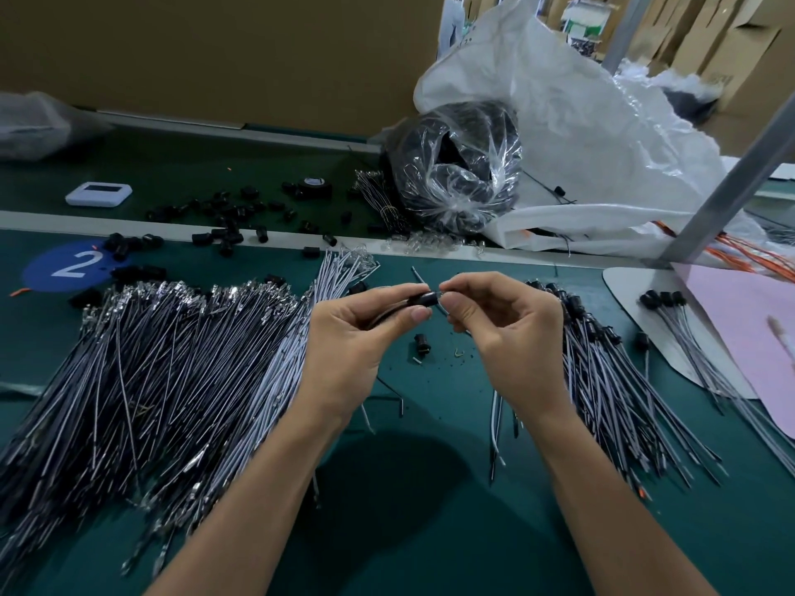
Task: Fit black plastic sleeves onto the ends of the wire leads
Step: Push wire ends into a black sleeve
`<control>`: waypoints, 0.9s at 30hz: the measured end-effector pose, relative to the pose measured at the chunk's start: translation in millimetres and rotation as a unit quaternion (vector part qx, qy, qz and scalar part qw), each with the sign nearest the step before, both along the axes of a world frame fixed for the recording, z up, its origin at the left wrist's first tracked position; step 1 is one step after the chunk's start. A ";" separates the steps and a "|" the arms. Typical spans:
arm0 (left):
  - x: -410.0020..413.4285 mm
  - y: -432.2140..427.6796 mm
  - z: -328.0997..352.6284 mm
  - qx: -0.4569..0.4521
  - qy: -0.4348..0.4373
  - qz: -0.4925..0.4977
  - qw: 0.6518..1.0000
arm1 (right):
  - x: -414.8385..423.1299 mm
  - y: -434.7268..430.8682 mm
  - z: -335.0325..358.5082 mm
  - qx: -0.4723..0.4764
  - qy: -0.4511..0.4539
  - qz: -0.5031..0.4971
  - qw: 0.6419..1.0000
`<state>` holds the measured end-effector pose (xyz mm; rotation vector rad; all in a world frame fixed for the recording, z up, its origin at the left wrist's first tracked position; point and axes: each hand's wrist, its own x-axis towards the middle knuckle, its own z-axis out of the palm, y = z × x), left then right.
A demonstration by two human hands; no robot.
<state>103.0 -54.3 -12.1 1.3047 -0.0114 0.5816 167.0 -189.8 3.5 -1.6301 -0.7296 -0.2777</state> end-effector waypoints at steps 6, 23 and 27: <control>-2.0 0.7 -0.7 0.053 0.000 0.005 0.999 | 2.9 -3.4 2.4 0.014 0.025 0.053 0.998; -5.7 -0.6 -1.9 0.020 -0.015 -0.041 0.999 | 4.0 -4.1 -1.1 0.068 0.128 0.159 0.977; -5.8 -6.2 -1.0 -0.024 0.009 -0.077 0.997 | 2.4 -6.4 3.2 0.030 0.107 0.156 0.981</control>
